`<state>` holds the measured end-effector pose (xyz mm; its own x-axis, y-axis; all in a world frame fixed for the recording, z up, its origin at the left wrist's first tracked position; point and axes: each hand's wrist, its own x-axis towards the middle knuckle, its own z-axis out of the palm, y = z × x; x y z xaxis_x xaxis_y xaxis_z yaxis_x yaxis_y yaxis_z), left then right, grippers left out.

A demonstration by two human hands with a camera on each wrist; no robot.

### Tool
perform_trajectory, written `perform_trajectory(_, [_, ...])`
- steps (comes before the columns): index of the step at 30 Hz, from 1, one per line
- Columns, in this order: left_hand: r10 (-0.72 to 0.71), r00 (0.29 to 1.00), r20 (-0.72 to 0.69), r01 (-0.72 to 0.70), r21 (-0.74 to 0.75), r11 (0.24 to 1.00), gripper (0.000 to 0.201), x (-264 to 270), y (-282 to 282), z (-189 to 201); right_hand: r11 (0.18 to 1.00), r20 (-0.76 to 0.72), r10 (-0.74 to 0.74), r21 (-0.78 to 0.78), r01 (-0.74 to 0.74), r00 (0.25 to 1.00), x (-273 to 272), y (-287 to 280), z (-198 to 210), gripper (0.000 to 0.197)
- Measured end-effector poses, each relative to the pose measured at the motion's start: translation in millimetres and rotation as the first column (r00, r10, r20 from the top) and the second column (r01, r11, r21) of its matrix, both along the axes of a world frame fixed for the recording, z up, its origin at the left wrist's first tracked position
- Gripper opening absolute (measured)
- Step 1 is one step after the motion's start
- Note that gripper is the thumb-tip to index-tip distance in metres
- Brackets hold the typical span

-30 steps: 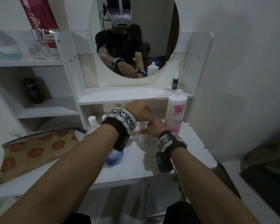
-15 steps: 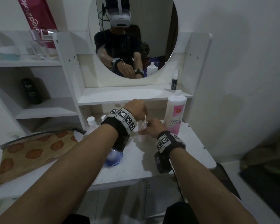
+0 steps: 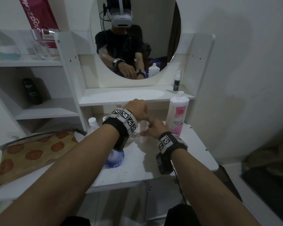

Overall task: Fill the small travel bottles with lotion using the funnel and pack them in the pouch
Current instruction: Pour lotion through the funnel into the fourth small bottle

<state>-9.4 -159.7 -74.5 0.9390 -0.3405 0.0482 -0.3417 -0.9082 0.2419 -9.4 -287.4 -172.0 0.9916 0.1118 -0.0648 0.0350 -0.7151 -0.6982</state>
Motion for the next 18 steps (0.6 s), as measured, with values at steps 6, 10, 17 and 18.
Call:
perform_trajectory(6, [-0.065,0.992,-0.111,0.062,-0.032,0.998,0.031,0.4,0.2,-0.1,1.0,-0.004,-0.015,0.001,0.015,1.0,0.9,2.8,-0.3,0.051])
perform_trajectory(10, [0.002,1.0,0.008,-0.002,0.053,0.999,0.026,2.0,0.5,-2.3,0.999,-0.028,-0.026,0.02,0.027,0.999,2.3,2.7,-1.8,0.049])
perform_trajectory(17, [-0.024,1.0,-0.002,0.024,0.08,0.997,0.033,6.7,1.8,-5.5,0.999,-0.022,-0.033,0.003,0.033,0.999,3.9,2.0,-2.9,0.056])
perform_trajectory(18, [-0.014,0.999,0.045,0.008,0.129,0.992,0.033,6.4,2.4,-4.9,0.999,-0.03,-0.035,0.001,0.035,0.999,4.3,2.0,-3.1,0.053])
